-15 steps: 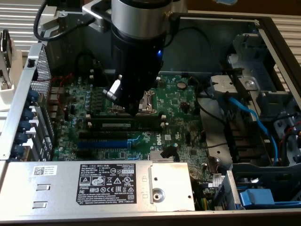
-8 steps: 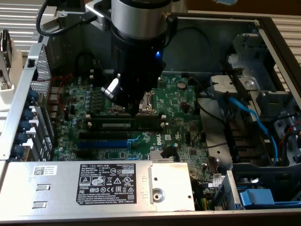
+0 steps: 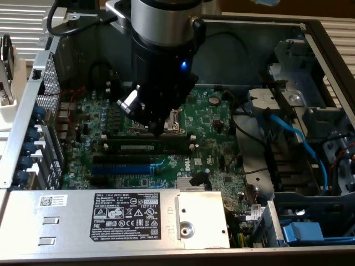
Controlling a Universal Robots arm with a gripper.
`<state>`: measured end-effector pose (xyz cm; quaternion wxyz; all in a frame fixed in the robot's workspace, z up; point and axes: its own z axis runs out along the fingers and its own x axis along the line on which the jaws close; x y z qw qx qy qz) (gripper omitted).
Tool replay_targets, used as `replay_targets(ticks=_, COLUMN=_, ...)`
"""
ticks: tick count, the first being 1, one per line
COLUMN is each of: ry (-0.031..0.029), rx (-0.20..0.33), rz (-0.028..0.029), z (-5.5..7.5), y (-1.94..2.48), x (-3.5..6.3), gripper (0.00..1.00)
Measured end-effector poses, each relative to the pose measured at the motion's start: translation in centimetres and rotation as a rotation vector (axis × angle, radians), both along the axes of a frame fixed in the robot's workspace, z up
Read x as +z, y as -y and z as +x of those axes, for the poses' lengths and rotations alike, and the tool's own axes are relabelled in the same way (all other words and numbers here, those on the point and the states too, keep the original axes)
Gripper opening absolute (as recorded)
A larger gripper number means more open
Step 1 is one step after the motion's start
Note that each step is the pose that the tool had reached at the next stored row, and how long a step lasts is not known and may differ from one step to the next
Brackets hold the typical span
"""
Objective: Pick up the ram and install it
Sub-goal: 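Press down the ram until it locks into place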
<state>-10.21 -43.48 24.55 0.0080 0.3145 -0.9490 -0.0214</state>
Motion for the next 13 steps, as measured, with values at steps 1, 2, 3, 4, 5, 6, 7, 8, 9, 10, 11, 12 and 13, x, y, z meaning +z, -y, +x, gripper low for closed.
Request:
replay_targets(ticks=1, ry=-0.0001, rx=-0.013, rz=-0.0002, z=0.00, y=0.00, x=0.00, gripper=0.10)
replay_targets(ticks=2, ry=-0.0002, rx=-0.025, rz=-0.0004, z=0.00, y=0.00, x=0.00, gripper=0.10)
replay_targets(ticks=3, ry=-0.0003, rx=-0.038, rz=-0.0005, z=0.00, y=0.00, x=0.00, gripper=0.10)
replay_targets(ticks=4, ry=-0.0004, rx=-0.050, rz=-0.0007, z=0.00, y=0.00, x=0.00, gripper=0.10)
replay_targets(ticks=5, ry=-0.0005, rx=-0.062, rz=-0.0009, z=0.00, y=0.00, x=0.00, gripper=0.10)
replay_targets(ticks=6, ry=-0.0006, rx=-0.075, rz=-0.0011, z=0.00, y=0.00, x=0.00, gripper=0.10)
replay_targets(ticks=7, ry=-0.0008, rx=-0.088, rz=-0.0013, z=0.00, y=0.00, x=0.00, gripper=0.10)
replay_targets(ticks=8, ry=-0.0010, rx=-0.100, rz=-0.0015, z=0.00, y=0.00, x=0.00, gripper=0.10)
replay_targets(ticks=9, ry=-0.0011, rx=-0.112, rz=-0.0017, z=0.00, y=0.00, x=0.00, gripper=0.10)
replay_targets(ticks=10, ry=-0.0013, rx=-0.125, rz=-0.0019, z=0.00, y=0.00, x=0.00, gripper=0.10)
replay_targets(ticks=11, ry=-0.0015, rx=-0.138, rz=-0.0021, z=0.00, y=0.00, x=0.00, gripper=0.10)
replay_targets(ticks=12, ry=-0.0016, rx=-0.150, rz=-0.0024, z=0.00, y=0.00, x=0.00, gripper=0.10)
replay_targets(ticks=13, ry=-0.0018, rx=-0.162, rz=-0.0025, z=0.00, y=0.00, x=0.00, gripper=0.10)
